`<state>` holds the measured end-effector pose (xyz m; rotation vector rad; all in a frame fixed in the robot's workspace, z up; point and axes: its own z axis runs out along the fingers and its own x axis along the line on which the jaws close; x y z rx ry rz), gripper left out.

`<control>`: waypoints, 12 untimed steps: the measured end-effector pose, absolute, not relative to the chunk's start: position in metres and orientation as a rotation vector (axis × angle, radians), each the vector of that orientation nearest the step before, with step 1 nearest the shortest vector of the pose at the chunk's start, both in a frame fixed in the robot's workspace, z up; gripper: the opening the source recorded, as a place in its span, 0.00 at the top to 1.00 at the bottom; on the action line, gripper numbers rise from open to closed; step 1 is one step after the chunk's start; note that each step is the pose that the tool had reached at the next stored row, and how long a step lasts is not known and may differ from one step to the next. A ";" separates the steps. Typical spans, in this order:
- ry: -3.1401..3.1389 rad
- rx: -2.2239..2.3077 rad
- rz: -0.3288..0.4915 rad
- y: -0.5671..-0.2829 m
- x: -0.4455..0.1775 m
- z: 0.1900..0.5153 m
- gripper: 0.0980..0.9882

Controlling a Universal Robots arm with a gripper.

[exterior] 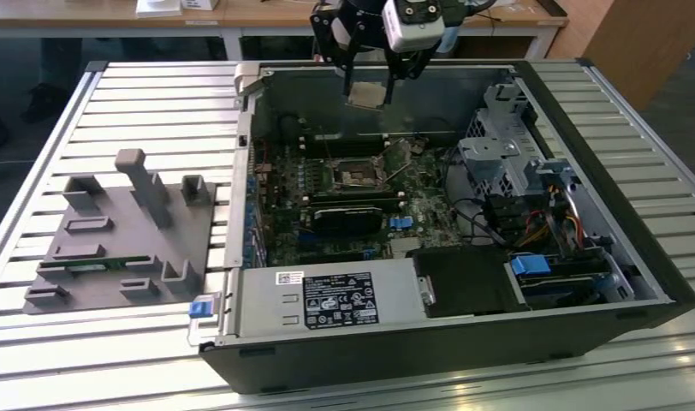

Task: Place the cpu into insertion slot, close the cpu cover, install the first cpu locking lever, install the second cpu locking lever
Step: 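Place the cpu into insertion slot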

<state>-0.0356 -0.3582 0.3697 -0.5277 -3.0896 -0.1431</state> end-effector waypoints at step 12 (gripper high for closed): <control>-3.080 -0.591 -0.143 -0.358 -0.036 0.370 0.50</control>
